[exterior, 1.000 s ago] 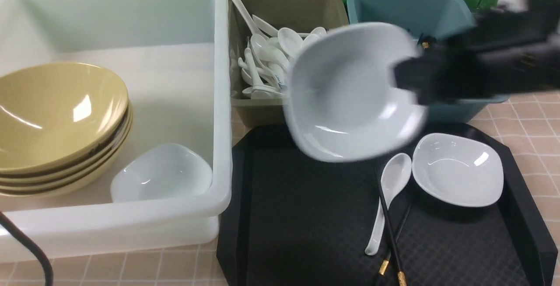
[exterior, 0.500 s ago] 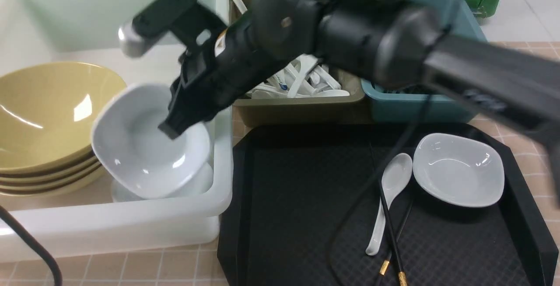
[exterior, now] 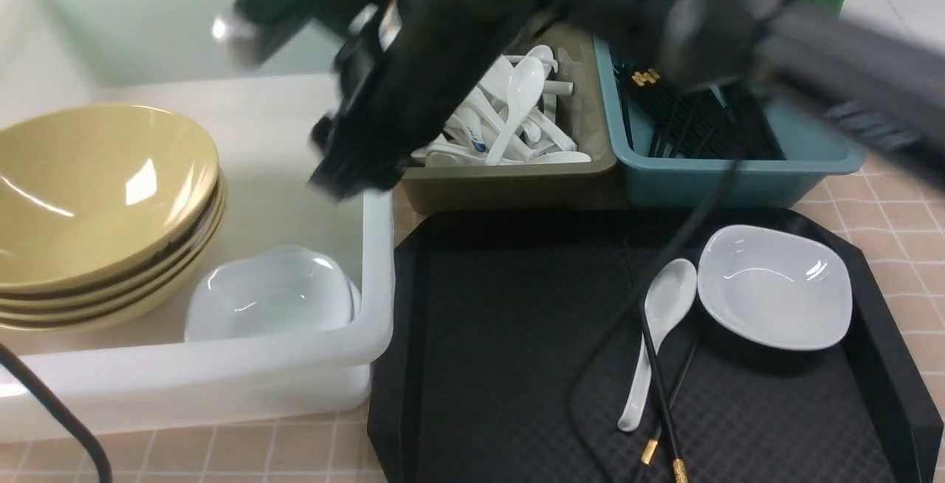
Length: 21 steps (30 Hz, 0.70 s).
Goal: On brown table put chopsticks spoon bowls plates into blue grey white boxes.
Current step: 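Place the white bowl into the white bin on top of the stacked bowls with the right gripper, then reach for and grasp the small white dish on the black tray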
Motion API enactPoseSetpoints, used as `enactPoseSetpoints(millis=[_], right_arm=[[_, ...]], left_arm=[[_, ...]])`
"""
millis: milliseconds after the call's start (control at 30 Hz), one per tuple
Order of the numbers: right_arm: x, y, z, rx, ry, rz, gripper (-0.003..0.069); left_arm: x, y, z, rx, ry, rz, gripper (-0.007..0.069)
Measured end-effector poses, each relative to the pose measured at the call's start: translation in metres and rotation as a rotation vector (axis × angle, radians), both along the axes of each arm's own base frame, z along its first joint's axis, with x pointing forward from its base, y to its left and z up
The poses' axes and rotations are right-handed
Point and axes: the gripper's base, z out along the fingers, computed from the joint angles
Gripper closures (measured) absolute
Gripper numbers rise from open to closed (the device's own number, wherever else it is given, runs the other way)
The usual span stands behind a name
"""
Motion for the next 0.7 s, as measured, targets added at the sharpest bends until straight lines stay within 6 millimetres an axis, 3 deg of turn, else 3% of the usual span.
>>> enactPoseSetpoints(millis=[67,167,233,267,367,467,567,700], right_arm=[[-0.006,-0.04,0.028,0.0,-0.054,-0.095,0.0195],[-0.008,-0.102,0.038,-0.033,-0.063,-0.291,0.0195],[-0.008,-0.149,0.012,-0.105,0.003,-0.437,0.0195],[-0.008,-0.153,0.013,-0.102,-0.001,-0.45,0.0195],[-0.004,-0.209,-0.065,-0.205,0.145,-0.611,0.0195],[-0.006,-0.232,-0.114,-0.233,0.216,-0.67,0.0202],[-0.005,-0.236,-0.146,-0.217,0.222,-0.686,0.0223],[0.002,-0.229,-0.169,-0.196,0.209,-0.666,0.0249]], left_arm=[[0.0,0.0,0.0,-0.005,0.0,-0.001,0.0619],[0.0,0.0,0.0,-0.02,-0.001,-0.002,0.0619],[0.0,0.0,0.0,-0.026,-0.001,-0.002,0.0619],[0.0,0.0,0.0,-0.027,-0.001,-0.003,0.0619],[0.0,0.0,0.0,-0.036,-0.003,-0.003,0.0619],[0.0,0.0,0.0,-0.041,-0.002,-0.004,0.0619],[0.0,0.0,0.0,-0.044,-0.002,-0.005,0.0619],[0.0,0.0,-0.002,-0.045,0.005,-0.006,0.0619]])
